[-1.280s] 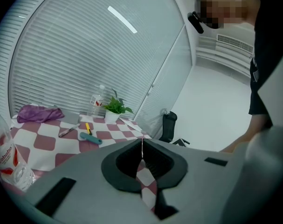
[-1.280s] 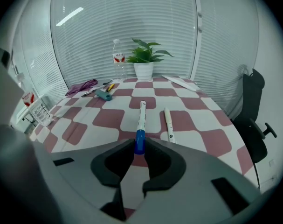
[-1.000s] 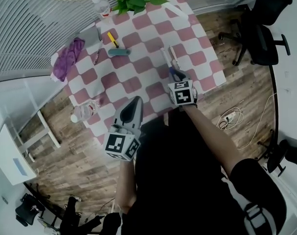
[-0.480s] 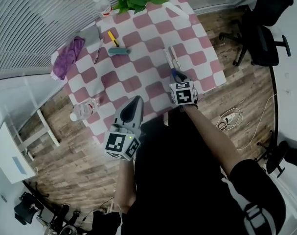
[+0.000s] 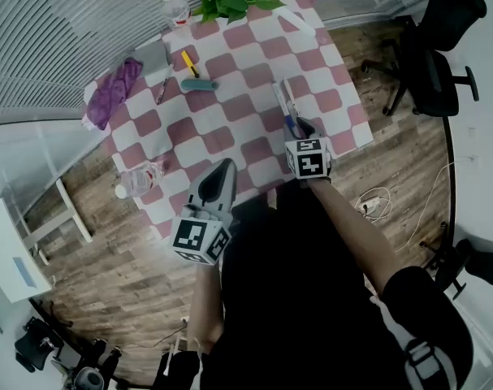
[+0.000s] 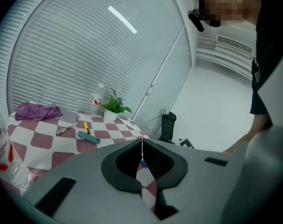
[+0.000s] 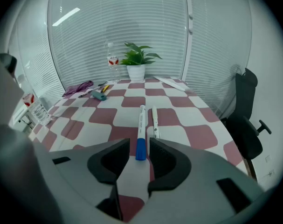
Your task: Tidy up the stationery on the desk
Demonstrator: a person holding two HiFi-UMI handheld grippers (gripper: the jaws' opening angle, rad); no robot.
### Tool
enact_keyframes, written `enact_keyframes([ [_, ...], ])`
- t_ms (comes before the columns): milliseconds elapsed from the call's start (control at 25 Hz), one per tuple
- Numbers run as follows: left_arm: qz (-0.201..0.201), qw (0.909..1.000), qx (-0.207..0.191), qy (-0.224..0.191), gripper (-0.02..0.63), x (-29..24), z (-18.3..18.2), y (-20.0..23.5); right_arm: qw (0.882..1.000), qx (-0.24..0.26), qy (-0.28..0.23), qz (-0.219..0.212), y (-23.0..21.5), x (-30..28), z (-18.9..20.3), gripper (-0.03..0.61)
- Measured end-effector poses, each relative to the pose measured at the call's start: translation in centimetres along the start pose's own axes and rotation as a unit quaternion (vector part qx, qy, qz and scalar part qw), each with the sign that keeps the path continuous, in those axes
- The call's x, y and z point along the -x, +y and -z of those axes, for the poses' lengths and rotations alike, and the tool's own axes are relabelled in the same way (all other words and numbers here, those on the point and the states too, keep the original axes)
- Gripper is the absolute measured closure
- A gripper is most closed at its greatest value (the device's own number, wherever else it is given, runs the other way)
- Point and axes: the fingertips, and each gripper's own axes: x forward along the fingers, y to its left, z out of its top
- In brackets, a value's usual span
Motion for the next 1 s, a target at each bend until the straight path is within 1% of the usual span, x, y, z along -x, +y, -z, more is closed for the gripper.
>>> enact_keyframes([
  [120,-0.002,1.0,0.005,-0.005,0.58,0.1,0.0,0.2,1.0,0.018,-0.018,-0.014,0.8,0.4,-2.0,0.431],
  [240,-0.008,0.9998,0.011,-0.012,0.58,0.2,0.0,0.5,0.998,0.046,-0.039,-0.035,2.3,0.4,-4.4,0.431],
  [480,-0.028,0.9992,0.021,-0.021,0.58,1.2,0.0,2.1,0.988,0.11,-0.063,-0.091,6.8,-1.2,-8.8,0.416],
  [760,-0.073,0.9961,0.042,-0.028,0.58,3.2,0.8,4.4,0.965,0.193,-0.073,-0.163,13.0,-4.5,-12.2,0.397],
  [920,-0.103,0.9929,0.052,-0.029,0.58,4.6,1.4,5.3,0.948,0.244,-0.075,-0.189,15.4,-7.0,-13.2,0.393],
  [1000,-0.114,0.9915,0.054,-0.03,0.58,5.2,1.5,5.6,0.943,0.259,-0.072,-0.197,16.1,-8.3,-13.6,0.388],
])
